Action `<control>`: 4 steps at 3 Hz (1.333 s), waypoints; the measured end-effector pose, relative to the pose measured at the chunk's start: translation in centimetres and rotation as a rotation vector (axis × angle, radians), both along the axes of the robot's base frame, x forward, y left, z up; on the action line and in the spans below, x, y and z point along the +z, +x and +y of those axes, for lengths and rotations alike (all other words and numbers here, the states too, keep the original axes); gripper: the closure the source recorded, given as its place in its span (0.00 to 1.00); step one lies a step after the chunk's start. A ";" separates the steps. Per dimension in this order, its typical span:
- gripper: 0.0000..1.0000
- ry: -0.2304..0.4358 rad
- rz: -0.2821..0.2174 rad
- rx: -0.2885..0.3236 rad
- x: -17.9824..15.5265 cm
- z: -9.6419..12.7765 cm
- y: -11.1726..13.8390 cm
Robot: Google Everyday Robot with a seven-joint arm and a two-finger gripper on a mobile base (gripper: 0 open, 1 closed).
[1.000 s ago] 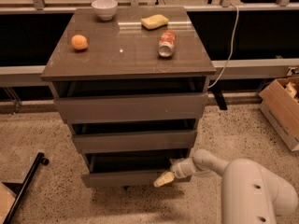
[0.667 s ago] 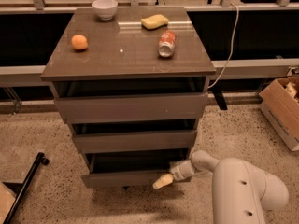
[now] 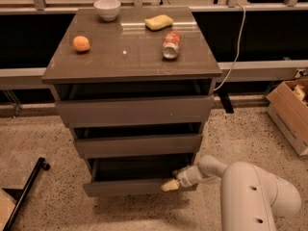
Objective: Open bottom drawer
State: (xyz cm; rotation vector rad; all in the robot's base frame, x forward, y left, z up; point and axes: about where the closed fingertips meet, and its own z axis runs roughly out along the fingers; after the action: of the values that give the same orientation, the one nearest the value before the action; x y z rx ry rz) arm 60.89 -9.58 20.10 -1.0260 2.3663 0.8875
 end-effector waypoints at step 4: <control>0.59 -0.009 0.116 -0.015 0.1 -0.2 -3.9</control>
Offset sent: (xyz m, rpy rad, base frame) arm -0.1602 -0.0162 -0.0088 -0.0382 0.4776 -0.0750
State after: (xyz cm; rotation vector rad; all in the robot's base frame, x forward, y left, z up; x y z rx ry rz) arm 56.97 -9.80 20.24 -0.9834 2.4718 0.9551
